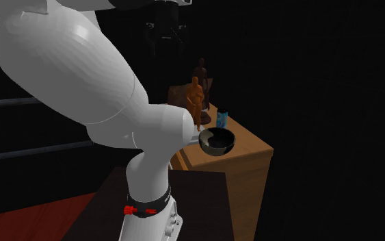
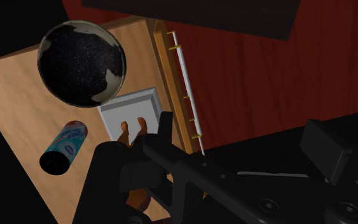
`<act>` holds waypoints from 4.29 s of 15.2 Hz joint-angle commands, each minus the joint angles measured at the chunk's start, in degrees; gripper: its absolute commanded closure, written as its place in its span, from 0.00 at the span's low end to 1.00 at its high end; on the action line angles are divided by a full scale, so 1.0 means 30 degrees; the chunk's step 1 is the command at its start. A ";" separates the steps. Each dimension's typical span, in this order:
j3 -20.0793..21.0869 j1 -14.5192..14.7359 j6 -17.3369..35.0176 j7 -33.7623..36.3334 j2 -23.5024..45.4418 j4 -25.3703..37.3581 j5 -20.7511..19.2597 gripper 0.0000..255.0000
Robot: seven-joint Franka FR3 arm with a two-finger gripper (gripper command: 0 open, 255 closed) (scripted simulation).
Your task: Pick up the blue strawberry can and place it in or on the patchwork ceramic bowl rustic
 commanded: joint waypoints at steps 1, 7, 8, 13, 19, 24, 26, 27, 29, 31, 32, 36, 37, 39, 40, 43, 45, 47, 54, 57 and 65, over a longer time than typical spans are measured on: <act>0.0000 0.0000 0.0000 0.0000 0.0000 0.0000 0.0000 0.00; -0.1347 -0.0345 0.3302 -0.1195 0.2246 -0.1084 -0.0775 0.00; -0.1576 -0.0392 0.3848 -0.1389 0.2699 -0.1179 -0.0875 0.00; -0.2712 -0.0598 0.6507 -0.2390 0.5272 -0.1276 -0.1187 0.00; -0.4052 -0.0716 0.9404 -0.3720 0.8932 -0.0561 -0.1032 0.00; -0.5059 -0.0782 1.1411 -0.5042 1.2351 0.0720 -0.0296 0.00; -0.5393 -0.0846 1.2075 -0.5636 1.3792 0.1406 0.0173 0.00; -0.5542 -0.0889 1.2373 -0.5944 1.4525 0.1786 0.0442 0.00; -0.5785 -0.1021 1.2896 -0.6574 1.6012 0.2621 0.1040 0.00; -0.5945 -0.1224 1.3318 -0.7206 1.7521 0.3557 0.1696 0.00; -0.5990 -0.1356 1.3490 -0.7515 1.8281 0.4063 0.2036 0.00; -0.5970 -0.2016 1.3910 -0.8561 2.1109 0.6168 0.3275 0.00; -0.5931 -0.2035 1.4130 -0.8606 2.1233 0.6063 0.3345 0.00; -0.5865 -0.2060 1.4565 -0.8704 2.1492 0.5866 0.3497 0.00; -0.5831 -0.2072 1.4780 -0.8756 2.1627 0.5774 0.3576 0.00; -0.5724 -0.2114 1.5419 -0.8917 2.2051 0.5523 0.3826 0.00; -0.5701 -0.2123 1.5541 -0.8949 2.2133 0.5478 0.3874 0.00; -0.5701 -0.2124 1.5540 -0.8949 2.2135 0.5480 0.3875 0.00; -0.5700 -0.2120 1.5536 -0.8943 2.2130 0.5479 0.3872 1.00; -0.5700 -0.2119 1.5520 -0.8938 2.2135 0.5500 0.3870 1.00; -0.5836 -0.2030 1.4704 -0.8684 2.1541 0.5776 0.3530 1.00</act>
